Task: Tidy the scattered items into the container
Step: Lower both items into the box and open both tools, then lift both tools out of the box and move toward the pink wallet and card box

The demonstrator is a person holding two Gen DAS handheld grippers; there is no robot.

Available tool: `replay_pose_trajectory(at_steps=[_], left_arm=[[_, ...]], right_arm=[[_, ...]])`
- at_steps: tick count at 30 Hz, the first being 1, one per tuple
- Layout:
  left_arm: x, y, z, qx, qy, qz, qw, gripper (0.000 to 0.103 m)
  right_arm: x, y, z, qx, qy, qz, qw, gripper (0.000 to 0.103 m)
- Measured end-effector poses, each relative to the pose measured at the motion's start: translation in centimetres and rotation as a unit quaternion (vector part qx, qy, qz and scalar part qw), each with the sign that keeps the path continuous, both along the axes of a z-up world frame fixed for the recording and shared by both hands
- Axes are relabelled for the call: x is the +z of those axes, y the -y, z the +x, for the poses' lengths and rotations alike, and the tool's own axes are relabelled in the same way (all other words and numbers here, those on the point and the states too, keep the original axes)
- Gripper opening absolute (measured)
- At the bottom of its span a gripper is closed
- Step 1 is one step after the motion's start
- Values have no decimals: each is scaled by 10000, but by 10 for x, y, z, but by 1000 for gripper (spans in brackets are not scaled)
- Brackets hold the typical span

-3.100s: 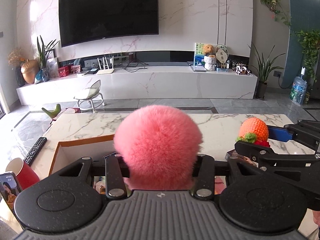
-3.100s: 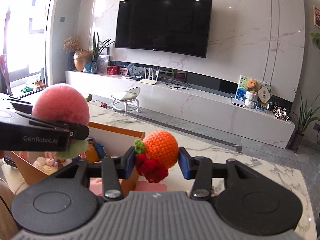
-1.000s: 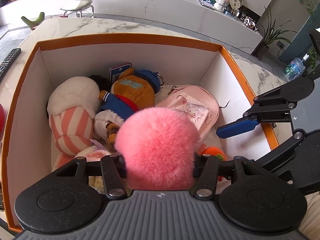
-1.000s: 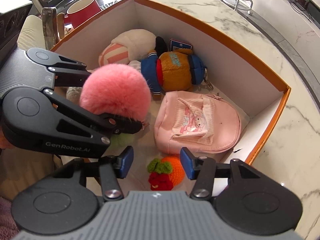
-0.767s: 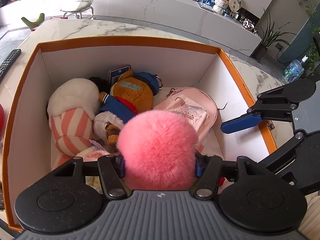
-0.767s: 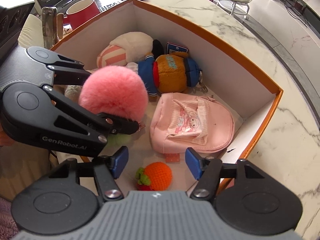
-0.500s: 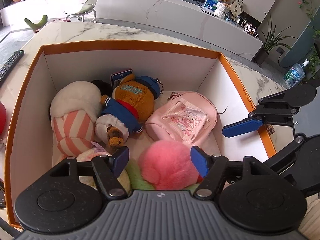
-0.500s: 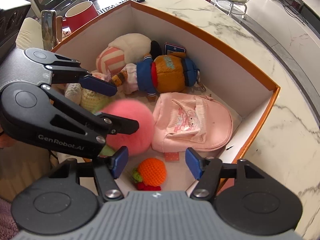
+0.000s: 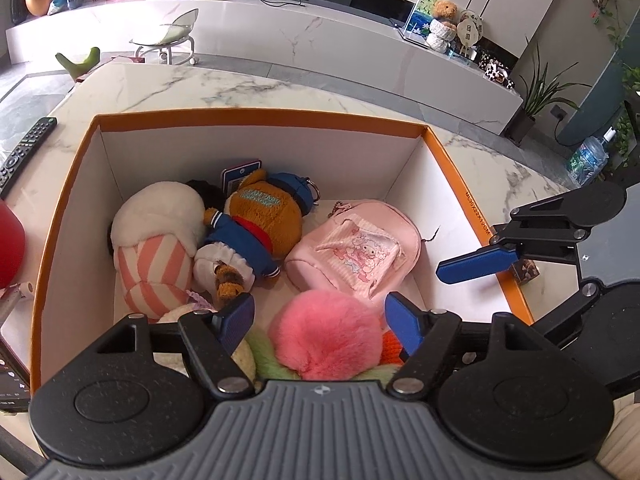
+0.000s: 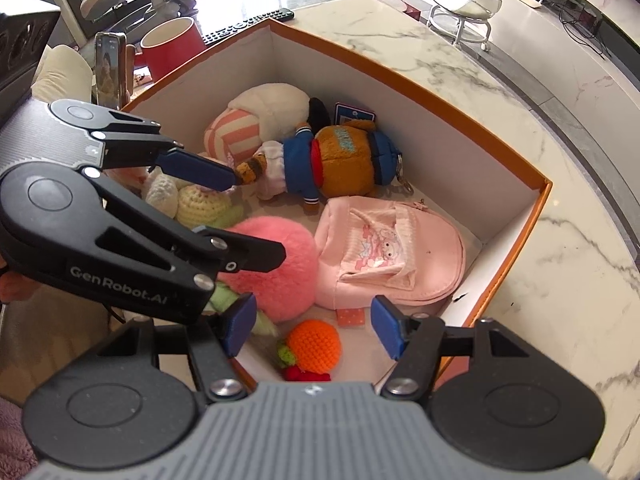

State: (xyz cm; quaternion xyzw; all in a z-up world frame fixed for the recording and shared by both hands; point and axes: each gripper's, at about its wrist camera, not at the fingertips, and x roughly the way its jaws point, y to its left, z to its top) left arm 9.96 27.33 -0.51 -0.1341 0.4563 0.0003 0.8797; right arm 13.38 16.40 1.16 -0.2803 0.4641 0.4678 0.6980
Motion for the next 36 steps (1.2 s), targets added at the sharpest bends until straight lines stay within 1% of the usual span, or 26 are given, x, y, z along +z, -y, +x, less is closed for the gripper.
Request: replay_pose_trajectory(at_steps=[11, 13, 18, 23, 26, 30, 32, 36], left_arm=[[30, 21, -14, -83, 368, 172, 9991, 85], [35, 26, -17, -113, 441, 204, 9988, 85], [49, 39, -24, -186, 625, 286, 9975, 85], [61, 54, -29, -265, 810, 333, 9958, 85], [64, 66, -31, -325, 947, 358, 9943, 85], [68, 85, -32, -487, 1166, 380, 9913, 85], [68, 97, -31, -585, 1247, 371, 9898, 85], [68, 121, -28, -758, 1424, 359, 9862, 85]], right_arm=[[28, 25, -16, -246, 440, 395, 9979, 66], [33, 32, -18, -322, 510, 499, 9969, 68], [47, 56, -26, -542, 682, 765, 9933, 70], [58, 86, -36, -884, 942, 1029, 9863, 70], [63, 107, -40, -1170, 1126, 1232, 9790, 70], [70, 142, -48, -1714, 1467, 1512, 9624, 70], [72, 159, -50, -2003, 1608, 1643, 9524, 70], [74, 195, -57, -2623, 1924, 1876, 9268, 70]])
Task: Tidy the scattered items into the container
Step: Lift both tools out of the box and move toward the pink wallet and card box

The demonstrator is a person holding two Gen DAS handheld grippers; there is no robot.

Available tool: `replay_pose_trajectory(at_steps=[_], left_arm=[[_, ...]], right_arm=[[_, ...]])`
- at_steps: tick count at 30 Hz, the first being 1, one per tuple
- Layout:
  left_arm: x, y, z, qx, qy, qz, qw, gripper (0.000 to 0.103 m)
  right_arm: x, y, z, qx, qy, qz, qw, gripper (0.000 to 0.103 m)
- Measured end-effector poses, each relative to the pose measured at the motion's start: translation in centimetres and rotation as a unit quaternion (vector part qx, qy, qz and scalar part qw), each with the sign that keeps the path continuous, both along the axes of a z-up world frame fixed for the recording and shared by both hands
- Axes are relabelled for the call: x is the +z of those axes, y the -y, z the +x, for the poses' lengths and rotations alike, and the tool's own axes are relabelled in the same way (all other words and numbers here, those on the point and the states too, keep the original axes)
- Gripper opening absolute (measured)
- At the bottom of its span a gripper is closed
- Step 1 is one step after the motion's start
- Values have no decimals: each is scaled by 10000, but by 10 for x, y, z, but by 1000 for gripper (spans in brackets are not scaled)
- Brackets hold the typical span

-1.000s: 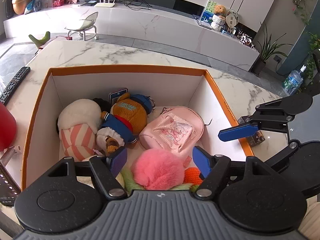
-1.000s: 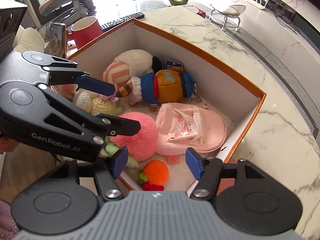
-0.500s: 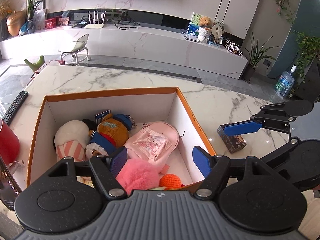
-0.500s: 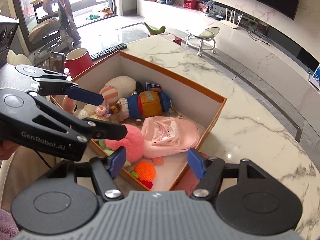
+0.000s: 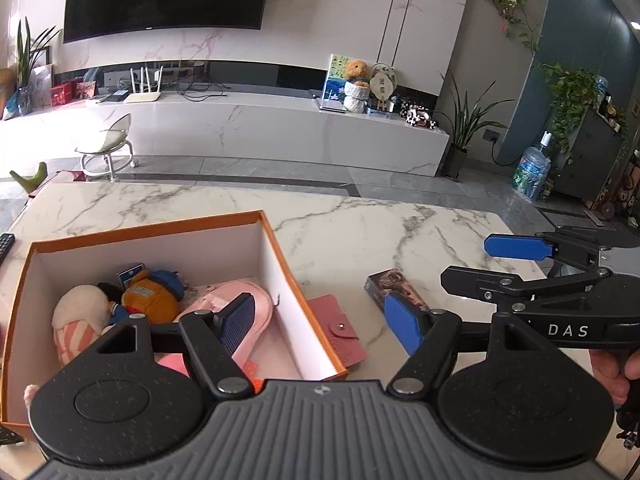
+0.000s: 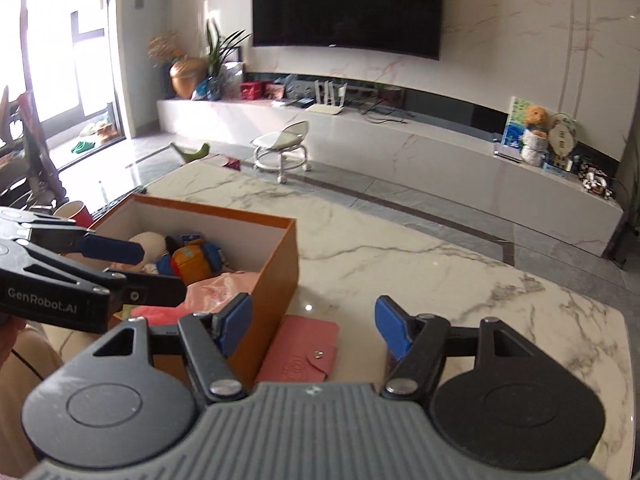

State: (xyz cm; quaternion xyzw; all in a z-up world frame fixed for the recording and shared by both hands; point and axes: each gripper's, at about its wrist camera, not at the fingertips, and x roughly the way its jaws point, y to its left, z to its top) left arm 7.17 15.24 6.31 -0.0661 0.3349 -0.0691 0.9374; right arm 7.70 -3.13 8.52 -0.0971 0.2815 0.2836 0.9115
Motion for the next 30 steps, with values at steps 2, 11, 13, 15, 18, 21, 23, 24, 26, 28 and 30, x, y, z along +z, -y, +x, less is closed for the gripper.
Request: replay_pose_trajectory(at_steps=[2, 11, 13, 15, 18, 21, 23, 24, 26, 28, 30], left_arm=[[-2, 13, 2, -57, 86, -14, 9999, 85], [-26, 74, 18, -139, 170, 166, 9996, 85], [-33, 86, 23, -60, 141, 236, 9996, 85], [-41, 96, 28, 92, 97, 300, 9995, 85], [-55, 109, 34, 359, 62, 399, 9985, 85], [-69, 121, 41, 654, 3, 582, 9962, 85], [-76, 123, 47, 838, -47, 667, 9942, 85], [-79, 123, 49, 903, -62, 687, 9935, 85], [-85, 124, 53, 1081, -74, 732, 9914, 85], [-90, 124, 57, 1208, -58, 769, 9897, 85], [-91, 121, 59, 1224, -33, 767, 9895, 85]], right_arm=[[-3, 16, -4, -286, 177, 60, 9994, 70], [-41, 78, -4, -1328, 272, 243, 9905, 70], [-50, 84, -1, -1428, 253, 248, 9891, 70], [-59, 89, 1, -1517, 244, 272, 9878, 70], [-69, 97, 7, -1527, 250, 338, 9874, 70], [-81, 103, 14, -1529, 273, 302, 9874, 70], [-91, 104, 22, -1540, 233, 283, 9874, 70], [-96, 105, 25, -1544, 210, 271, 9874, 70], [-107, 106, 32, -1538, 144, 232, 9877, 70], [-117, 105, 39, -1512, 101, 198, 9883, 70], [-126, 101, 45, -1427, 64, 182, 9896, 70]])
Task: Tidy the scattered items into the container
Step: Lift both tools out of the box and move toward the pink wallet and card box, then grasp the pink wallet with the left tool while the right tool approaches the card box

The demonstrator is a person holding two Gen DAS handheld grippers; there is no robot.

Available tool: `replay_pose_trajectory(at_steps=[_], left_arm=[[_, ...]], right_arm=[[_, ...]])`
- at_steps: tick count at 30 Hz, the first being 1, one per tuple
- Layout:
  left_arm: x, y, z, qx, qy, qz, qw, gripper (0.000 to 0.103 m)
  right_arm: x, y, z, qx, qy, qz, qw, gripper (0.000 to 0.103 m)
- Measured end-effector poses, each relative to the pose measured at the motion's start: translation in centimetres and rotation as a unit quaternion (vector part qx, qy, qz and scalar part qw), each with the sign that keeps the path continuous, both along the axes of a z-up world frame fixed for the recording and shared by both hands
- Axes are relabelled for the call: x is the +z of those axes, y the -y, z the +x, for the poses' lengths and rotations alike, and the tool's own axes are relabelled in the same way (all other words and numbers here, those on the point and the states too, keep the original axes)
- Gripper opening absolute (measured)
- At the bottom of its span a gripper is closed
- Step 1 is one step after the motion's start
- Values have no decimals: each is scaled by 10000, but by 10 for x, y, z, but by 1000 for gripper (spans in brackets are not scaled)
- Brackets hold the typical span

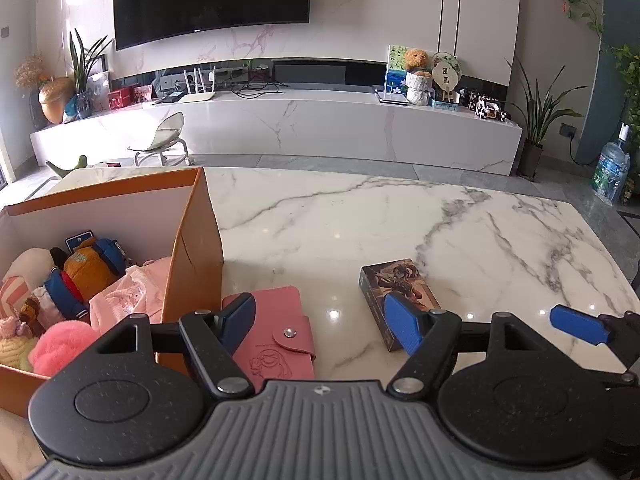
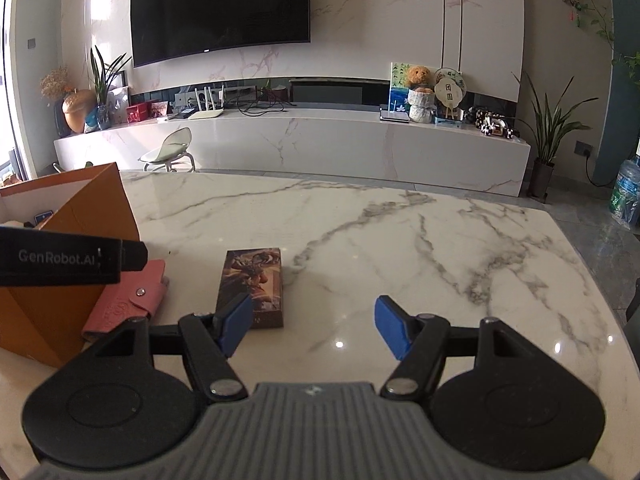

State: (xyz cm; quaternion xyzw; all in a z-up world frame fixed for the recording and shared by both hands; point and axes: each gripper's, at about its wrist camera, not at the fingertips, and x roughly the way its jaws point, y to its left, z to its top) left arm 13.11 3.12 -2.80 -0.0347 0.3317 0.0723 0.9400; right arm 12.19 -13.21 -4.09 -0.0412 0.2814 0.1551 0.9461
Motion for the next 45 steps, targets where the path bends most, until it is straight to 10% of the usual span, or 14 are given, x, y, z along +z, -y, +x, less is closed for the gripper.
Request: replay_pose_trajectory(at_steps=[12, 19, 41, 43, 45], left_arm=[[17, -18, 17, -232, -13, 489, 9985, 65], [13, -41, 30, -277, -231, 404, 9985, 32], [9, -47, 25, -572, -296, -125, 9978, 29], [9, -45, 23, -626, -322, -168, 9974, 29], [6, -40, 22, -705, -400, -261, 9964, 30]], right_arm=[[-25, -62, 15, 1141, -343, 326, 9923, 52], [-29, -103, 26, 1626, -463, 356, 9850, 40], [-41, -115, 37, 1281, -1069, 371, 9853, 31], [-36, -106, 27, 1222, -954, 295, 9875, 2], [-32, -98, 19, 1090, -896, 117, 9899, 0]])
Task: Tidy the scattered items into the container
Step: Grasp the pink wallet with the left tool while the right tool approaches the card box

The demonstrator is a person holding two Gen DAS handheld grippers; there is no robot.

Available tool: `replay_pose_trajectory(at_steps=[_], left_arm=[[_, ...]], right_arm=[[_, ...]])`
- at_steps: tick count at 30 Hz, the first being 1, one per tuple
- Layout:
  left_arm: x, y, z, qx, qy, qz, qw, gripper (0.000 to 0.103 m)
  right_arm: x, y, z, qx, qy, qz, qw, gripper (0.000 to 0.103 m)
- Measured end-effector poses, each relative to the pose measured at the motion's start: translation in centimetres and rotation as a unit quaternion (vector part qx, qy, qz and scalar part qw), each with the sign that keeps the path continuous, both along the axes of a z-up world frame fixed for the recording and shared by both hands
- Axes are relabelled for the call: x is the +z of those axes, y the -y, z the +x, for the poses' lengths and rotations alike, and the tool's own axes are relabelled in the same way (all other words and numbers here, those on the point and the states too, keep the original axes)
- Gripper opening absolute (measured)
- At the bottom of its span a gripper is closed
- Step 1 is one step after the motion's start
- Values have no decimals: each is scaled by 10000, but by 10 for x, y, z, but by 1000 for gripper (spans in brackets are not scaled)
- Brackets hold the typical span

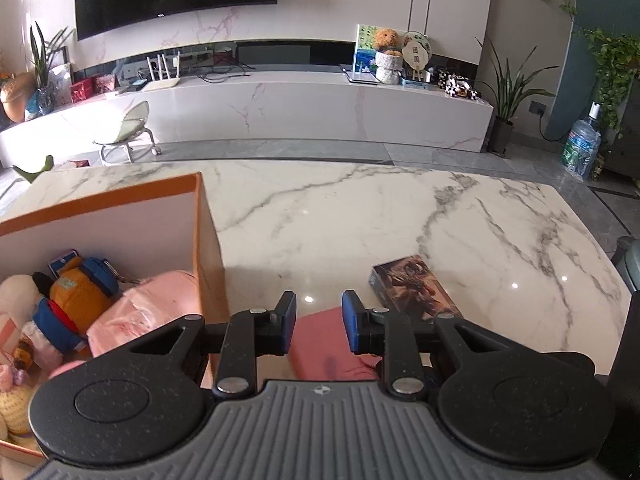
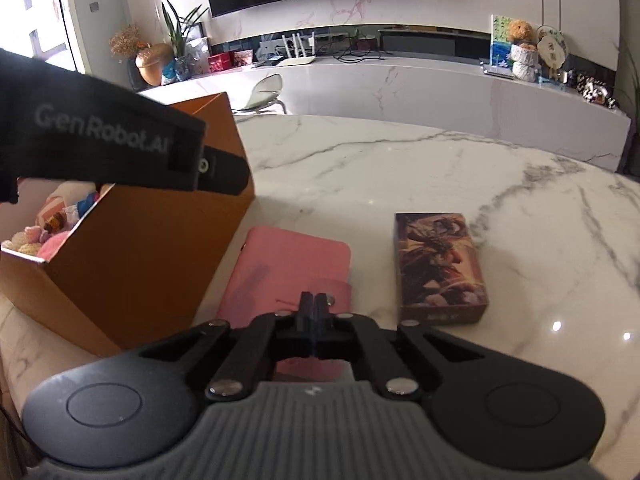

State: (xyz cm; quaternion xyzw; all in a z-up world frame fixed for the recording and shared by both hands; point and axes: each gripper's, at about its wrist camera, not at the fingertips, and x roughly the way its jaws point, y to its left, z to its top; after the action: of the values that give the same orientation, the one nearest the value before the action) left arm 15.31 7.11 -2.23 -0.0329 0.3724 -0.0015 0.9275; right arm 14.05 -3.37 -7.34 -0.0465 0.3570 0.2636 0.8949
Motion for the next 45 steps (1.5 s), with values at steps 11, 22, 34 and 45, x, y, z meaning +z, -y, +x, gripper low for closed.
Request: replay_pose_trajectory(at_steps=[11, 22, 34, 45], left_arm=[[-32, 42, 3, -223, -614, 407, 9970, 79], [-51, 44, 30, 518, -1368, 444, 9882, 87], [-69, 50, 43, 799, -1807, 437, 9793, 96], [-72, 50, 55, 492, -1728, 276, 9833, 94]], right_arm=[[-12, 51, -14, -627, -750, 180, 9950, 3], [-4, 49, -23, -216, -454, 356, 9981, 11], [-3, 80, -8, -453, -187, 420, 9979, 24], [-4, 100, 9, -809, 15, 71, 9967, 41]])
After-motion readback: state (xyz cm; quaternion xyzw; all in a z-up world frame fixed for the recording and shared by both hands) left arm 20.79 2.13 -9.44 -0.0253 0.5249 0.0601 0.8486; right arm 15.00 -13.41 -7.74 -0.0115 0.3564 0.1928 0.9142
